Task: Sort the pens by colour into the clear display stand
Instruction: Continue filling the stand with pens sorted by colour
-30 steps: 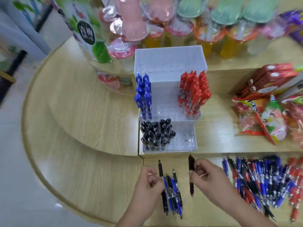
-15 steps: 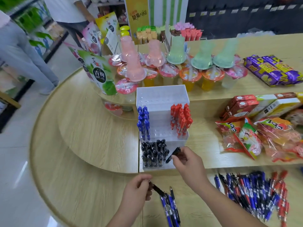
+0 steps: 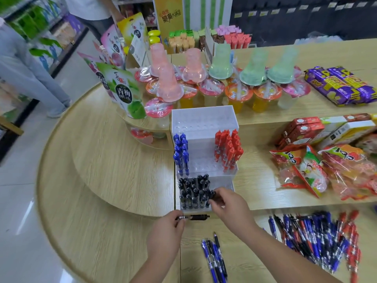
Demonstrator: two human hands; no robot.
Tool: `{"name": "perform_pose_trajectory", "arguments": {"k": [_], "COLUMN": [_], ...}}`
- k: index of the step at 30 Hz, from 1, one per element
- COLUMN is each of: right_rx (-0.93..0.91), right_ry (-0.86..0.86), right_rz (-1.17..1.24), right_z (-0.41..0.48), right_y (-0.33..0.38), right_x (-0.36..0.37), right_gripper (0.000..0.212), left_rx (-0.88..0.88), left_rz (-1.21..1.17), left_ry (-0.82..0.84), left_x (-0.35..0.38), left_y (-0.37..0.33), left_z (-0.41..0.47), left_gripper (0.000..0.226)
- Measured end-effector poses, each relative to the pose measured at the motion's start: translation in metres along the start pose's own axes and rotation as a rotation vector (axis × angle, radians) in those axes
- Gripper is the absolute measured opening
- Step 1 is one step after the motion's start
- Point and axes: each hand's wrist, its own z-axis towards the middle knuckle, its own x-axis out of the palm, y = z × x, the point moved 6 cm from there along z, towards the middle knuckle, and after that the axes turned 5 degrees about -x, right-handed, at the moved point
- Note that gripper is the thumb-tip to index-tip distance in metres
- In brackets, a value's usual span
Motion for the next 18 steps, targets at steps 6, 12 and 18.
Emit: {"name": "perform_pose_trajectory", "arguments": {"k": [6,12,18], "right_rx": [-0.049,-0.06,-0.04], "right_ry": [0.059,0.086,0.069], "right_rz": [-0.129,-0.145,-0.219], "right_z": [0.002,0.003,0.004], "right_y": [0.003,0.003,0.003], "right_x": [-0.001,0.003,0.006], "right_gripper": [0.017,0.019,0.017], "left_rx": [0.057,0.017,-0.06], "left_rz": [0.129,0.187,0.148], "left_ry": [-0.04,-0.041,-0.067], "left_x": [-0.001,0.005,0.007], "left_y": [-0.005,0.007,0.018], "left_z": [-0.002,-0.002,-0.006], "left_gripper": [0.017,0.021,0.018]}}
